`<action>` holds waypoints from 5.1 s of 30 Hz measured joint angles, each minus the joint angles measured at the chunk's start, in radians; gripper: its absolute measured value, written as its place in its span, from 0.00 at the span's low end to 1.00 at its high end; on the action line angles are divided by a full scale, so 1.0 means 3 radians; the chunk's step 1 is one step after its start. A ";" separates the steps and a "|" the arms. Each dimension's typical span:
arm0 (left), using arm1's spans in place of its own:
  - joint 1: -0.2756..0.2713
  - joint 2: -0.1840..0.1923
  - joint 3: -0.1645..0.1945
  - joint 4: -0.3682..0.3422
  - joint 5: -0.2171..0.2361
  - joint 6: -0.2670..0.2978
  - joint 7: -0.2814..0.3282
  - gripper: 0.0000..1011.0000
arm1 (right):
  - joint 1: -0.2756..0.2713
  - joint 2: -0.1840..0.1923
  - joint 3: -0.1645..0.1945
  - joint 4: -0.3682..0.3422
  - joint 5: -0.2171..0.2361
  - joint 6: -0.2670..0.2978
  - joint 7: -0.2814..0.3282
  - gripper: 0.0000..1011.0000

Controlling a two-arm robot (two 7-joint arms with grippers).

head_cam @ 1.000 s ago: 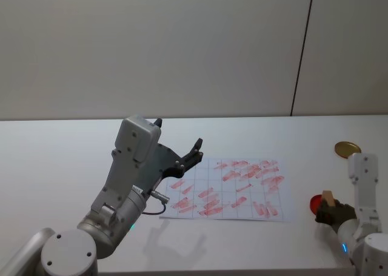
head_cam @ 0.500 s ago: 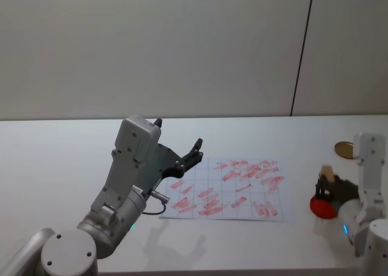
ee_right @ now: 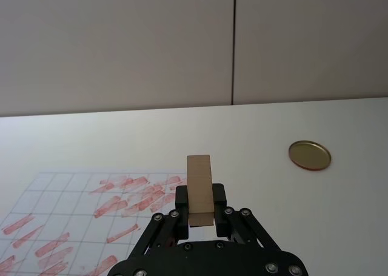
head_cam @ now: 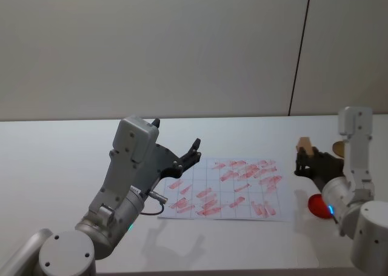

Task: Use the one hand to pick up the stamp and affix it onto the A4 paper.

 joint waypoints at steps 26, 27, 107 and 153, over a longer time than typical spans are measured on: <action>0.0000 0.0000 0.0000 0.0000 0.0000 0.0000 0.0000 0.98 | 0.0043 -0.0098 -0.0114 0.0427 -0.0229 0.0196 0.0156 0.21; 0.0000 0.0000 0.0000 0.0000 0.0000 0.0000 0.0000 0.98 | 0.0045 -0.0099 -0.0114 0.0441 -0.0230 0.0195 0.0162 0.21; 0.0000 0.0000 0.0000 0.0000 0.0000 0.0000 0.0000 0.98 | 0.0190 -0.0177 -0.0043 0.0253 -0.0208 0.0194 0.0250 0.22; 0.0000 0.0000 0.0000 0.0000 0.0000 0.0000 0.0000 0.98 | -0.0230 0.0111 0.0325 -0.0140 0.0001 0.0623 -0.0093 0.22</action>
